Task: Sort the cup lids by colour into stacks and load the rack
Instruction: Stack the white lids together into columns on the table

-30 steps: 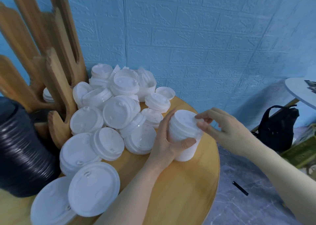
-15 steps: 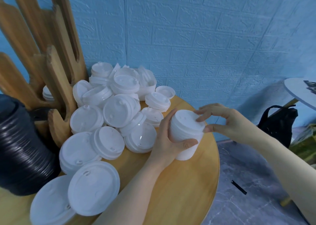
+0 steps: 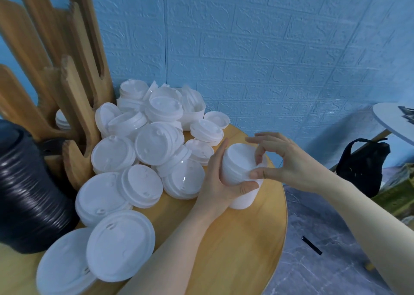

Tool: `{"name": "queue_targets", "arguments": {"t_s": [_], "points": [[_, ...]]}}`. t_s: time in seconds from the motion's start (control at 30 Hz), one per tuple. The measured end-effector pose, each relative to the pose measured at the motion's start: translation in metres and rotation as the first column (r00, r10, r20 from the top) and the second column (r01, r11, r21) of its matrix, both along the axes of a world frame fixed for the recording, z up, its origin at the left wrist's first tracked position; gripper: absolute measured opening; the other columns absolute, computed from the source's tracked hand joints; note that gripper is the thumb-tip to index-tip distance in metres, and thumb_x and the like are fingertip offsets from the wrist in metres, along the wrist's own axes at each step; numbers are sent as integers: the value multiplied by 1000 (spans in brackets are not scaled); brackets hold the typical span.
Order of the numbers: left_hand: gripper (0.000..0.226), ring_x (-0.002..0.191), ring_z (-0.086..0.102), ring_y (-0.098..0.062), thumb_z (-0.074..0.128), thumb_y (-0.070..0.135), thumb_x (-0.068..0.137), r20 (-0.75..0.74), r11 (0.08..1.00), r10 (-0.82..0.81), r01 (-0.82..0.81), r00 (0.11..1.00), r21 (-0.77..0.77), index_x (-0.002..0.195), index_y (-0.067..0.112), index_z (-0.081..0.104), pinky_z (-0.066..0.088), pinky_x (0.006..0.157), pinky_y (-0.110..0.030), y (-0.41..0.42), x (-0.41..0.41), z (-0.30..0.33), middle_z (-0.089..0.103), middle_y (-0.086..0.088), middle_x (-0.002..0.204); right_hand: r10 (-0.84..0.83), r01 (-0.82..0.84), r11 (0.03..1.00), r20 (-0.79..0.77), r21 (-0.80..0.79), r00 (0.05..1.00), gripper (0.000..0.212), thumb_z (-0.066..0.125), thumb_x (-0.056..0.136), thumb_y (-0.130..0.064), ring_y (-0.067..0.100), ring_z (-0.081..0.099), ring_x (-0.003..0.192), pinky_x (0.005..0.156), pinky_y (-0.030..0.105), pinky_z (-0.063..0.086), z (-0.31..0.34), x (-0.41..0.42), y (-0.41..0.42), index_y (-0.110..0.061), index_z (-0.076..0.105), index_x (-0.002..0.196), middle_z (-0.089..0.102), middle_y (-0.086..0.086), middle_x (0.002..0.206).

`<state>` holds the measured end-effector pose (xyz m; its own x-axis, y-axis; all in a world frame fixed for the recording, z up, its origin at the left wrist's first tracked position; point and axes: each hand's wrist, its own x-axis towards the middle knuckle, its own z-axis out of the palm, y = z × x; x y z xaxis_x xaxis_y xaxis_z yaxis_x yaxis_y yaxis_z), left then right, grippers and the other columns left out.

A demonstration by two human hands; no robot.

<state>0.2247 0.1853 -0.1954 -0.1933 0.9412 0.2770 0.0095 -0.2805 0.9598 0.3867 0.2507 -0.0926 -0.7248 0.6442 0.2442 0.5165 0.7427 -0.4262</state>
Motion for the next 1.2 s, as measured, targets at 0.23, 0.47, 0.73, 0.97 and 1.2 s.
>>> {"name": "queue_targets", "arguments": {"t_s": [0.23,0.47,0.73,0.97,1.2], "points": [[102,137,41,2,86,40,55,-4,1000,9,-9,1000,5,141,51,32,37,117,-38,-1,1,3,42,29,144,-102,103,994,17,-26,995,38,72,73,-54,11,45,106,90,19,34,-2,-20,-14,-20,54,74,52,-8,107],[99,135,42,0,86,44,54,-35,999,36,-36,999,-1,138,54,35,39,115,-38,-2,0,6,45,17,147,-294,250,948,238,199,926,56,50,67,-79,15,44,92,87,31,34,5,-31,-25,-24,49,78,45,-7,96],[101,140,36,2,86,43,58,-17,1000,11,-11,1000,3,141,53,30,34,118,-39,-2,0,4,39,31,146,78,-36,961,145,-276,986,60,78,77,-43,-2,42,123,96,20,38,17,-10,4,-41,51,130,49,-25,130],[105,139,38,0,87,45,53,-23,1000,20,-20,1000,-19,140,57,30,36,117,-40,-3,1,4,39,37,142,-275,286,958,219,-19,936,78,58,64,-78,16,51,100,87,36,43,9,-29,-21,-39,49,132,43,-12,109],[91,136,43,-5,88,45,53,-27,999,43,-44,999,-30,130,63,42,40,114,-44,-4,1,6,47,15,144,-101,96,940,3,-328,995,68,61,77,-60,0,40,119,98,17,32,-3,-14,-18,-32,46,137,40,-18,121]]}}
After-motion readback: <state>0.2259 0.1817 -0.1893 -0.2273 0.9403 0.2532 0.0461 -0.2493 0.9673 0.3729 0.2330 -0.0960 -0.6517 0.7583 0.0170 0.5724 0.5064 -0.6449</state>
